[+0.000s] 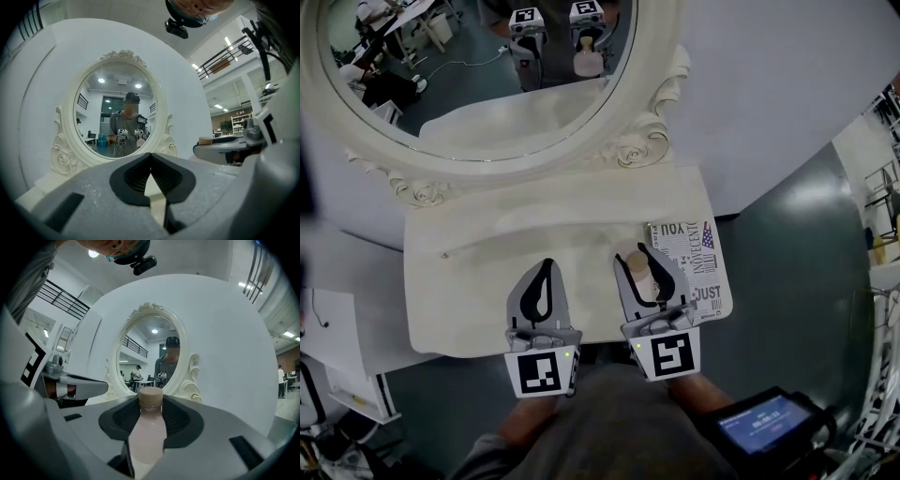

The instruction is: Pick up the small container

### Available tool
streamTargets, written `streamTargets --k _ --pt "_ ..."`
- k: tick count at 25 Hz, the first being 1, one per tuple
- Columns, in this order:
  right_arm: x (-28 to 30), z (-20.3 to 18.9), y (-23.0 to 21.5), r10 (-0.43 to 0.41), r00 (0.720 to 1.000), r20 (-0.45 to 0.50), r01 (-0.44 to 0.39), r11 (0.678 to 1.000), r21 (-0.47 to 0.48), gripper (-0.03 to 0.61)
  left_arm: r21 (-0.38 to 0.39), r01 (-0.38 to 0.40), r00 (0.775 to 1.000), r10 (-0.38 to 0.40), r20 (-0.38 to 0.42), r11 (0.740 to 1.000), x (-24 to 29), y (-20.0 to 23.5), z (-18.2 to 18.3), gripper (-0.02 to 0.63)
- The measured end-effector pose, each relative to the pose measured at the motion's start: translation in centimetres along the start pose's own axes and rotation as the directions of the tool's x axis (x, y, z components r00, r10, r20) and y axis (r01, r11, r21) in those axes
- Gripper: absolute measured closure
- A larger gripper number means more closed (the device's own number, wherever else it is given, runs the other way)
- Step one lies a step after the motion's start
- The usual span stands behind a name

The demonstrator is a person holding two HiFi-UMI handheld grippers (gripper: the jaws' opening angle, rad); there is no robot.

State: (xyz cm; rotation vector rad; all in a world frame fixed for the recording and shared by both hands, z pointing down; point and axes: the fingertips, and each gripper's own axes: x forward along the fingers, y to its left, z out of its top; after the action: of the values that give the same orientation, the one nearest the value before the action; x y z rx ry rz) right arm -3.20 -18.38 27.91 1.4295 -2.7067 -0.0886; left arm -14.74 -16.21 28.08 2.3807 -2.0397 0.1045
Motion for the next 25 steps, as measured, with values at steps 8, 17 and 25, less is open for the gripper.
streamTargets --k 8,17,25 --pt "-0.22 0.23 0.24 0.010 1.000 0.011 -0.010 1.000 0.001 0.436 0.003 -0.005 1.000 0.005 0.015 1.000 -0.26 -0.04 0.41 0.600" --pt "-0.32 0.07 0.44 0.017 1.000 0.006 -0.017 1.000 0.004 0.436 -0.015 -0.022 1.000 0.022 0.011 1.000 -0.68 0.15 0.27 0.600" --pt "-0.25 0.15 0.56 0.023 1.000 0.007 -0.023 1.000 0.003 0.436 -0.005 -0.024 0.999 0.025 0.027 1.000 -0.63 0.29 0.46 0.600"
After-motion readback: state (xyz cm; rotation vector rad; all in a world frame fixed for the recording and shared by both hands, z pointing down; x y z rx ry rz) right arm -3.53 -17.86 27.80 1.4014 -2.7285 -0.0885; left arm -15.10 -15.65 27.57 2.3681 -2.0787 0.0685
